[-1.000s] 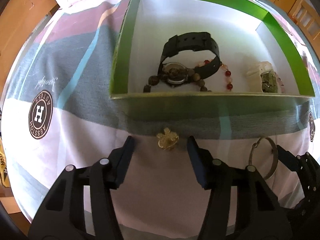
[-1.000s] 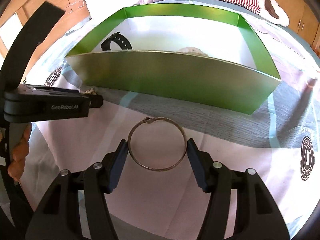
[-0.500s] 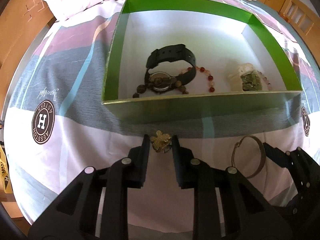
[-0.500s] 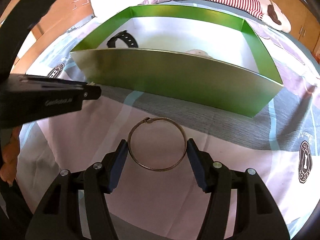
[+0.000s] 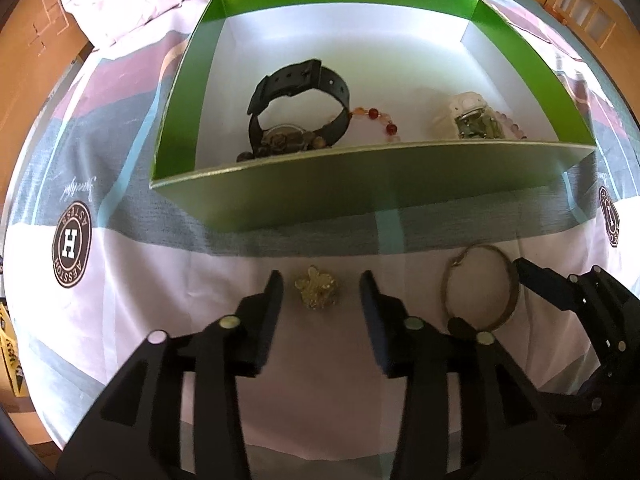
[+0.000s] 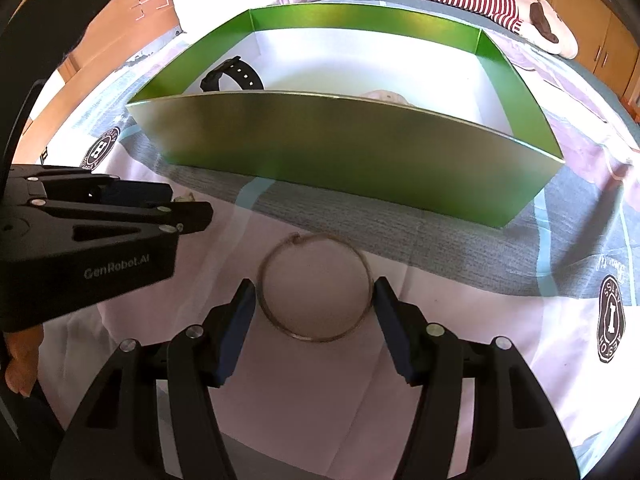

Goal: Organize jewelry
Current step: 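Grasp the gold charm with the left tool while the right tool lifts the bangle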

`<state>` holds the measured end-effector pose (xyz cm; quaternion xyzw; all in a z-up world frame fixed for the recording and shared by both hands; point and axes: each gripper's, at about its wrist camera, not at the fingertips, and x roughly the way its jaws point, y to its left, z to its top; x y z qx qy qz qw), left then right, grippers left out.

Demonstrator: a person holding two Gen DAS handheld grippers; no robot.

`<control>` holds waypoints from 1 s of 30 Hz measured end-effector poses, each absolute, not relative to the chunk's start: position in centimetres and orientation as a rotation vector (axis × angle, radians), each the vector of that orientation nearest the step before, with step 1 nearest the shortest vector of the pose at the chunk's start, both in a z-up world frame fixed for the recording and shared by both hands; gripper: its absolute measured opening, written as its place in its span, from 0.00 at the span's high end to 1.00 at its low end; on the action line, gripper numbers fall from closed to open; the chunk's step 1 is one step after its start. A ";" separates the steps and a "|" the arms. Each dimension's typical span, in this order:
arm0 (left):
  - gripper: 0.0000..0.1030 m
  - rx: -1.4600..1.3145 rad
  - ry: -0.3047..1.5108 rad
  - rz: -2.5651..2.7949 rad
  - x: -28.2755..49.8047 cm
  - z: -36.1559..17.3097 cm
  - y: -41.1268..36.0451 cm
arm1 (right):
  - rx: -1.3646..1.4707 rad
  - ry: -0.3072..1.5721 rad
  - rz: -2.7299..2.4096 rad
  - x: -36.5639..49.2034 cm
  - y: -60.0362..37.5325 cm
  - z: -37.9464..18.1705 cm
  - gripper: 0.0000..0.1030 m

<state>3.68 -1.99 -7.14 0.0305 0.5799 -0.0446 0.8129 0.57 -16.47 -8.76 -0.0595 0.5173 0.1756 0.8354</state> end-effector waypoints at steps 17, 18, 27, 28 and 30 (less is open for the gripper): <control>0.61 0.079 1.245 -0.109 4.9 -9.3 -3.3 | -0.194 1.057 0.360 -0.2 -15.5 -9.3 0.41; 0.65 0.082 1.244 -0.114 4.9 -9.2 -3.2 | -0.193 1.057 0.361 -0.3 -15.5 -9.4 0.41; 0.78 0.074 1.240 -0.143 4.6 -8.9 -3.9 | -0.188 1.063 0.361 -0.2 -15.6 -9.3 0.41; 0.78 0.065 1.237 -0.145 4.6 -8.7 -3.7 | -0.186 1.066 0.362 -0.2 -15.6 -9.2 0.41; 0.78 0.046 1.222 -0.153 4.5 -7.9 -3.4 | -0.177 1.070 0.362 -0.1 -15.8 -8.9 0.41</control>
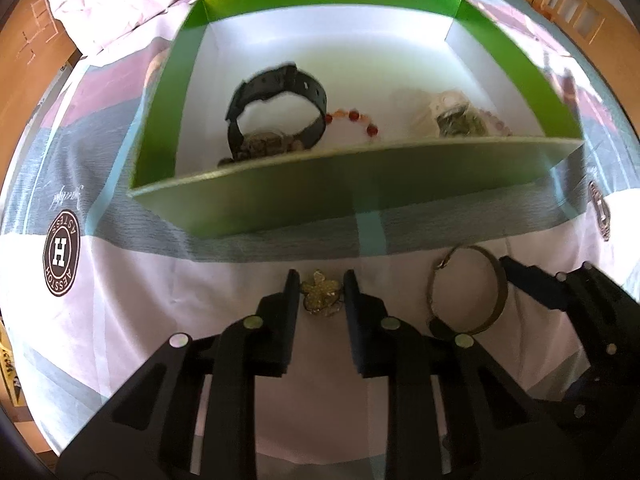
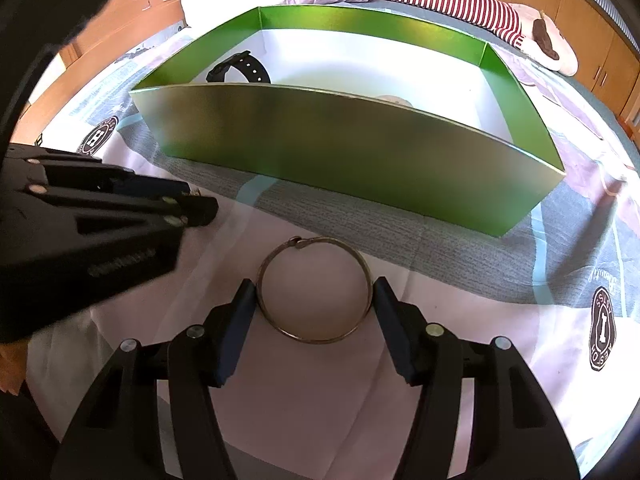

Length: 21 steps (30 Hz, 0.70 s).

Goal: Organize jewelry
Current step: 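Grasp the gold charm with the left tool while the right tool lifts the bangle, then drop the gold charm into the box with the left tool while the right tool drops the bangle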

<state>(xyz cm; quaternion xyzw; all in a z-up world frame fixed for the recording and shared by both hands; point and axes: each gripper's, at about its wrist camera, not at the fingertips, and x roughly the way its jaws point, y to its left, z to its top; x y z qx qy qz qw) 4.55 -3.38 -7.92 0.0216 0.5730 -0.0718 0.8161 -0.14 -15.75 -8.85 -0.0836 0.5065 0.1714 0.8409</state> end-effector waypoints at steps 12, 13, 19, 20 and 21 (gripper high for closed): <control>0.78 -0.056 0.947 -0.209 6.0 0.7 -1.7 | -0.084 0.827 0.371 2.2 -18.5 0.7 0.41; 0.78 -0.081 0.931 -0.214 6.7 1.1 -1.1 | -0.054 0.822 0.360 3.1 -19.1 1.0 0.41; 0.78 -0.149 0.985 -0.183 8.2 -1.0 0.5 | 0.035 0.883 0.239 7.8 -22.3 -1.7 0.41; 0.78 -0.140 0.986 -0.171 8.3 -1.3 0.5 | 0.038 0.895 0.228 8.0 -22.5 -2.4 0.41; 0.78 -0.140 0.989 -0.164 8.5 -1.6 0.5 | 0.038 0.911 0.218 8.3 -22.7 -3.2 0.41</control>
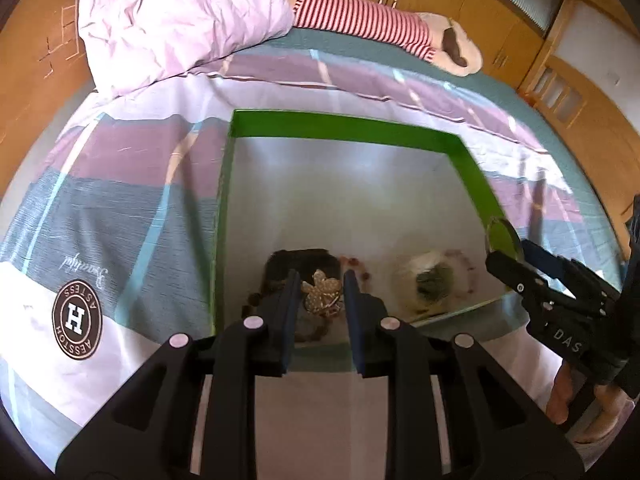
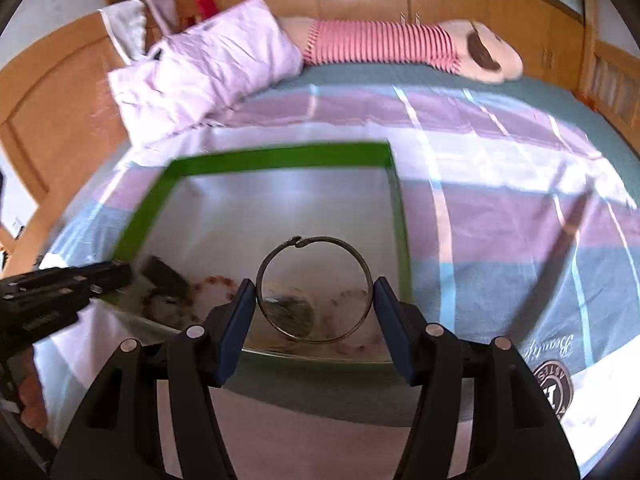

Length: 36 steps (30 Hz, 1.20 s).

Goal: Organize jewelry
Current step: 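Drop the gold charm into the box with the left tool while the right tool drops the bangle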

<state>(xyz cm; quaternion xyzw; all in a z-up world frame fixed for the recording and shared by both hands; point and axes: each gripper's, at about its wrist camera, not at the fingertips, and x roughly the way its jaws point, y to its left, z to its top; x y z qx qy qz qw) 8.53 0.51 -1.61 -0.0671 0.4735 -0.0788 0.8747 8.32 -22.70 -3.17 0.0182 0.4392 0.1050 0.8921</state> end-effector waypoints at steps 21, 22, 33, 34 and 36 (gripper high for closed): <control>0.05 -0.075 0.810 -0.035 6.6 0.7 1.0 | -0.026 0.791 0.167 5.9 -22.9 -0.3 0.01; 0.05 -0.072 0.812 -0.031 6.6 0.7 1.1 | -0.026 0.795 0.163 5.9 -22.9 -0.4 0.01; 0.02 -0.012 0.830 -0.023 6.5 0.6 0.2 | -0.051 0.800 0.169 5.7 -22.0 -0.8 0.01; 0.02 -0.014 0.832 -0.026 6.5 0.5 0.3 | -0.053 0.800 0.169 5.7 -22.0 -0.9 0.01; 0.02 -0.015 0.833 -0.028 6.5 0.5 0.2 | -0.056 0.799 0.169 5.7 -22.0 -0.8 0.01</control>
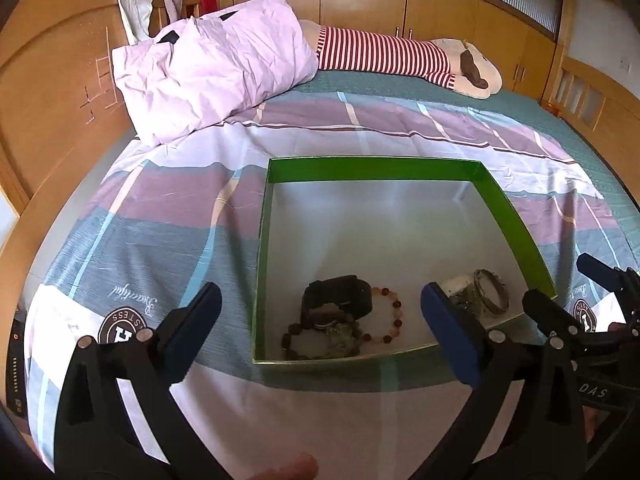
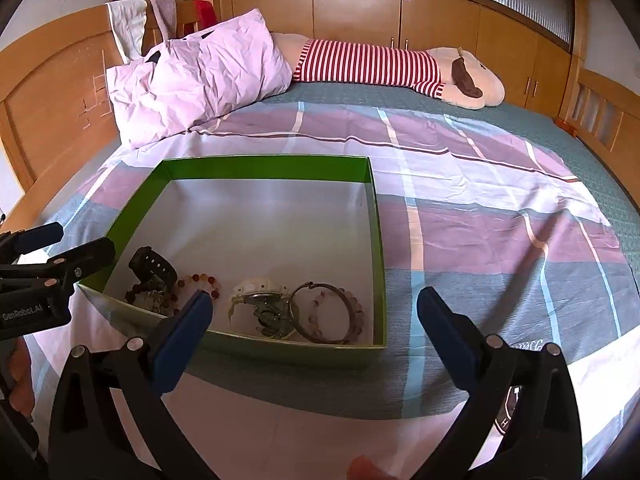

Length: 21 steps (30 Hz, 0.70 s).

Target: Organize jewelry

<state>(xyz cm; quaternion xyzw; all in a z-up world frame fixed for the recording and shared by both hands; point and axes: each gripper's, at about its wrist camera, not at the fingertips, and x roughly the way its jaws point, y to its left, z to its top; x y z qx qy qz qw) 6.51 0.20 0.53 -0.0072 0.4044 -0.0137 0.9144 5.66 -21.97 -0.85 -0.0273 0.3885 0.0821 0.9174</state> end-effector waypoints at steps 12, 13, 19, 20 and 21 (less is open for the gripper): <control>0.02 -0.024 0.842 -0.039 6.5 0.5 0.1 | -0.062 0.808 0.168 5.6 -21.7 -1.1 0.01; 0.02 -0.025 0.841 -0.039 6.5 0.5 0.1 | -0.062 0.807 0.168 5.6 -21.7 -1.1 0.01; 0.02 -0.029 0.840 -0.045 6.4 0.6 0.0 | -0.061 0.808 0.168 5.6 -21.7 -1.1 0.01; 0.02 -0.028 0.840 -0.043 6.4 0.6 0.0 | -0.060 0.809 0.168 5.5 -21.7 -1.1 0.01; 0.02 -0.029 0.840 -0.044 6.4 0.6 0.0 | -0.061 0.809 0.170 5.6 -21.8 -1.1 0.01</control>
